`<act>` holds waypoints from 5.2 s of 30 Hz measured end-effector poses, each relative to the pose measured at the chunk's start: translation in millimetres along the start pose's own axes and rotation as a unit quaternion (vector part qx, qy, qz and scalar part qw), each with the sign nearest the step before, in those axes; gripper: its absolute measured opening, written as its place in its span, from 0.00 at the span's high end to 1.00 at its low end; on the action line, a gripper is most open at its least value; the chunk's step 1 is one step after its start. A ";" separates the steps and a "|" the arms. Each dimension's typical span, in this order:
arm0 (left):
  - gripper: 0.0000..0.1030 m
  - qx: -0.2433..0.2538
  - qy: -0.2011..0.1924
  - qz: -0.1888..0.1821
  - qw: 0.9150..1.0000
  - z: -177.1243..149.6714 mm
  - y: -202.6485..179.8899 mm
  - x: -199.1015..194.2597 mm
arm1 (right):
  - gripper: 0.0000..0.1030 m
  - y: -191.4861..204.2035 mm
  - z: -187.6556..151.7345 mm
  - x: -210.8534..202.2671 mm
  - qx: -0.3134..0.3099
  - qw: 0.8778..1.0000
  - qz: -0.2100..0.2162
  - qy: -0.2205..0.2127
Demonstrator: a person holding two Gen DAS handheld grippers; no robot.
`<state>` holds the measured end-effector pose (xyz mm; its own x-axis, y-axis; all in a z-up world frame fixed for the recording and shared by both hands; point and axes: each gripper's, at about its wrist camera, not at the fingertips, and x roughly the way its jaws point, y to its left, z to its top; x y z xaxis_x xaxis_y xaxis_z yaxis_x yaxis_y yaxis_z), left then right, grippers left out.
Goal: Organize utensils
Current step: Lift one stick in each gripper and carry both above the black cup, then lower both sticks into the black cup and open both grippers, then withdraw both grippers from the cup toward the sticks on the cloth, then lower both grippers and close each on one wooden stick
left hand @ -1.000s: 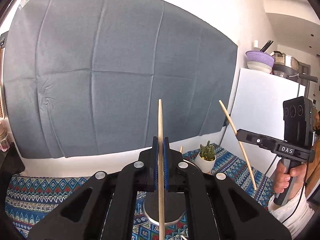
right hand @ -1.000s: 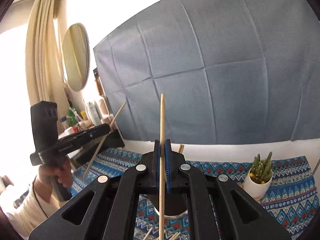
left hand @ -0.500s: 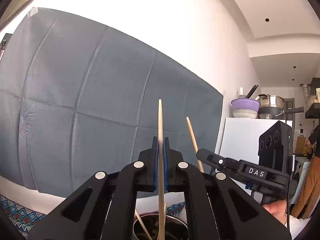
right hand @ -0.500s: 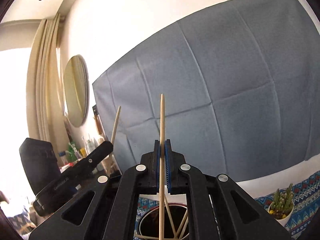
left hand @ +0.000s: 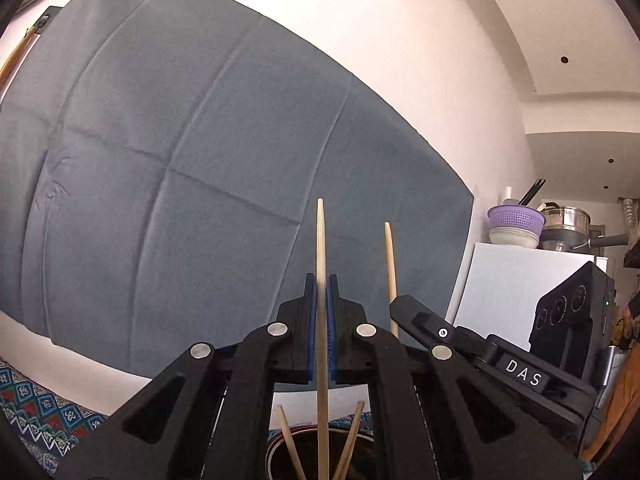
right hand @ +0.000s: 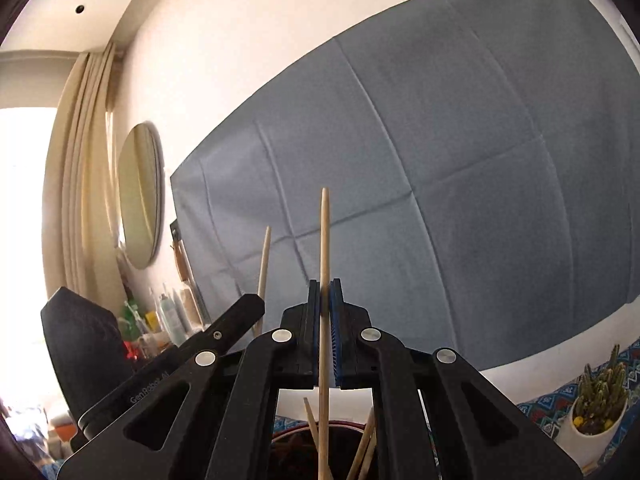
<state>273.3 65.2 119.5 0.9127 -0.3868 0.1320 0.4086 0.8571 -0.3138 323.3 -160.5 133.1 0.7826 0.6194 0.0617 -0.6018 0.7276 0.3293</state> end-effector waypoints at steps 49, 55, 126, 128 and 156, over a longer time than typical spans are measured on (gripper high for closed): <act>0.33 0.183 0.402 0.100 0.891 8.0 -18.6 8.5 | 0.29 47.0 -9.6 19.2 -0.182 0.904 -0.129 0.364; 0.06 0.171 0.366 0.119 0.907 23.6 -16.0 -16.7 | 0.14 50.7 5.2 -1.7 -0.194 0.915 -0.132 0.327; 0.04 0.070 0.550 0.211 0.805 -156.4 -35.9 -94.1 | 0.08 39.1 -182.0 -119.1 -0.101 0.825 -0.195 0.521; 0.04 0.072 0.543 0.211 0.809 -154.8 -34.8 -103.6 | 0.08 39.1 -180.4 -117.6 -0.105 0.827 -0.190 0.519; 0.04 0.087 0.532 0.187 0.821 -166.9 -58.5 -99.1 | 0.08 23.8 -168.5 -154.4 -0.107 0.865 -0.143 0.469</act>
<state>157.6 -3.4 -32.1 0.4889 -0.0846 -0.8682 0.1810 0.9835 0.0061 161.4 -189.1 -27.3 0.4922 0.2989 -0.8176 -0.4987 0.8666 0.0166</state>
